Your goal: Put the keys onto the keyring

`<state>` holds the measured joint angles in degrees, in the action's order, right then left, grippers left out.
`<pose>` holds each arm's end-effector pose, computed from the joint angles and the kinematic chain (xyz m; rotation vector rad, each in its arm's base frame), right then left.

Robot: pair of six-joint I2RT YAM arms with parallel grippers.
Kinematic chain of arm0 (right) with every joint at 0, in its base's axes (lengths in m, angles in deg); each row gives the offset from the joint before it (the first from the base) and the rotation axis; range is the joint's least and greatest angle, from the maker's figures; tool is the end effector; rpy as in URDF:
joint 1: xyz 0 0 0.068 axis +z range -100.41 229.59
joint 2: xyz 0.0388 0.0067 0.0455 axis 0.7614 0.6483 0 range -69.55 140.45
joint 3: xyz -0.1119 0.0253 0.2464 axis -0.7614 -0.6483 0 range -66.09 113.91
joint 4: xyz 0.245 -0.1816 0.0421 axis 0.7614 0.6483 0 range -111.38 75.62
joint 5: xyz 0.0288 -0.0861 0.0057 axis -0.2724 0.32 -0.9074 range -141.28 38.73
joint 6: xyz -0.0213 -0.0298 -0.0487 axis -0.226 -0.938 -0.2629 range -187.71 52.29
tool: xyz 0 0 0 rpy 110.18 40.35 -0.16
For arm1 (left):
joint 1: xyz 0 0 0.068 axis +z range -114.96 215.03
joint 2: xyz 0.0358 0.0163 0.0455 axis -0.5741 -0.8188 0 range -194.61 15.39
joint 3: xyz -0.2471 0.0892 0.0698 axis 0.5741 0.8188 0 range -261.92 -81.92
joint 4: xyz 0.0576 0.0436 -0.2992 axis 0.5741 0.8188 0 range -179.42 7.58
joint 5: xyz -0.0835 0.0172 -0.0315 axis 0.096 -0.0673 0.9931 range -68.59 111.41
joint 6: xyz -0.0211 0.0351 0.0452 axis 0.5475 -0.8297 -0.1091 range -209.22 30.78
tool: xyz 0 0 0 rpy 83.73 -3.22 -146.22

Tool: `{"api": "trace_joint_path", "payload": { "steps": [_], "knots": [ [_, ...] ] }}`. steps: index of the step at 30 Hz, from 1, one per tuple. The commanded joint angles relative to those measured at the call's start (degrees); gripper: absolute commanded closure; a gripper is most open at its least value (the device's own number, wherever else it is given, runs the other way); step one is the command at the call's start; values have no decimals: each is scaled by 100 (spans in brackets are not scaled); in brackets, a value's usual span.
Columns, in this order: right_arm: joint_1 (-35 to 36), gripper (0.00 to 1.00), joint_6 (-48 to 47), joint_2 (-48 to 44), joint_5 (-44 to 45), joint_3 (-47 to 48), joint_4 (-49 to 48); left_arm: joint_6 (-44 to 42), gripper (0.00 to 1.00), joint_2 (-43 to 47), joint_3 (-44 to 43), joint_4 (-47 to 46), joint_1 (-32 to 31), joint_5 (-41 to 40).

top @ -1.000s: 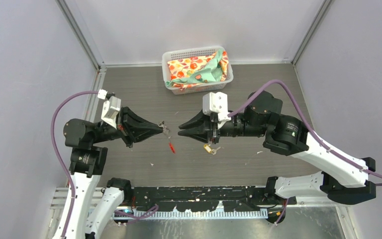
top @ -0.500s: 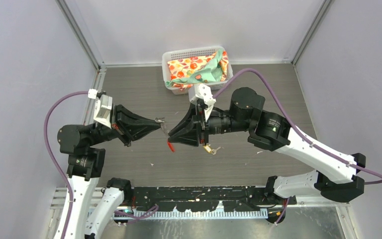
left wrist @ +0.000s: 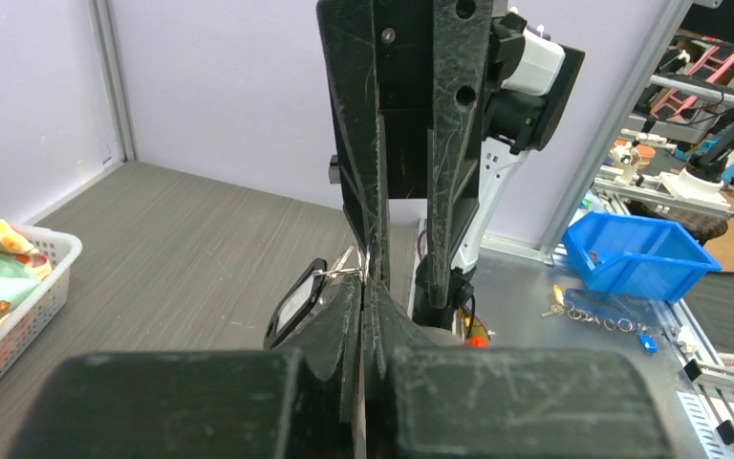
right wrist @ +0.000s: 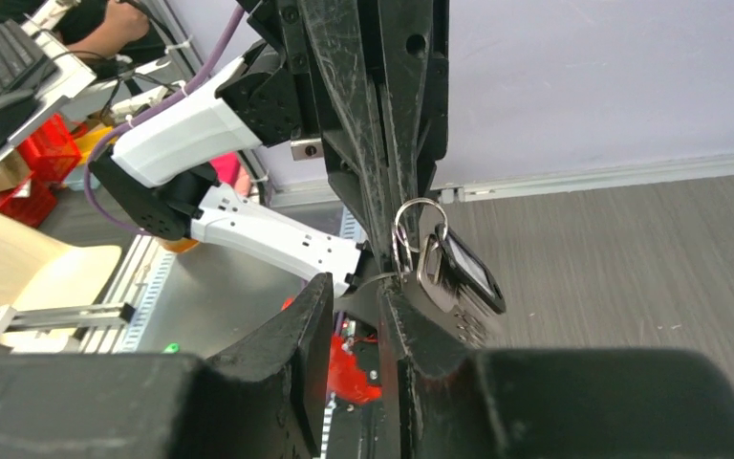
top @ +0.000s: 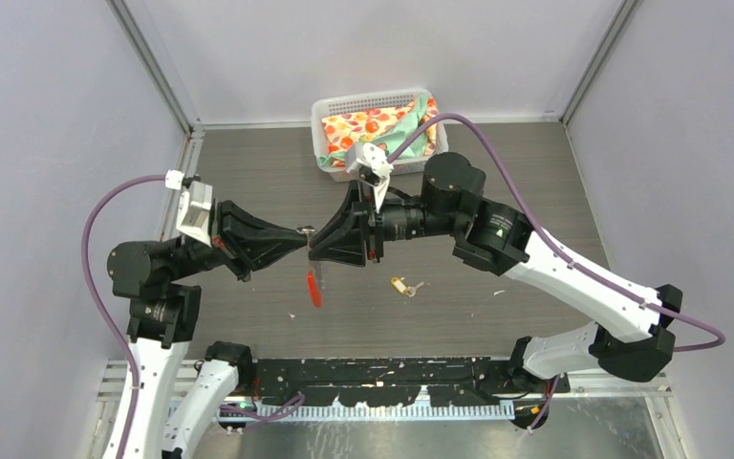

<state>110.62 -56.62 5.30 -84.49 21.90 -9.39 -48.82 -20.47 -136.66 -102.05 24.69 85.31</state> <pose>0.1410 0.3063 0.4949 -1.1653 1.2992 1.4053 0.1360 -0.0665 0.4686 0.7984 1.2269 -1.2996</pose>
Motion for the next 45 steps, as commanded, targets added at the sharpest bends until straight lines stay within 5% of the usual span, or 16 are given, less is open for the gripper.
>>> {"api": "trace_joint_path", "payload": {
  "steps": [1, 45],
  "knots": [
    [-88, 71, 230, 134, -312, 372, -297, 117, 100, 74, -261, -285, -20, -167],
    [-416, 57, 428, 487, -1029, 1155, 213, 130, 100, 166, -230, -214, -20, -330]
  ]
}}
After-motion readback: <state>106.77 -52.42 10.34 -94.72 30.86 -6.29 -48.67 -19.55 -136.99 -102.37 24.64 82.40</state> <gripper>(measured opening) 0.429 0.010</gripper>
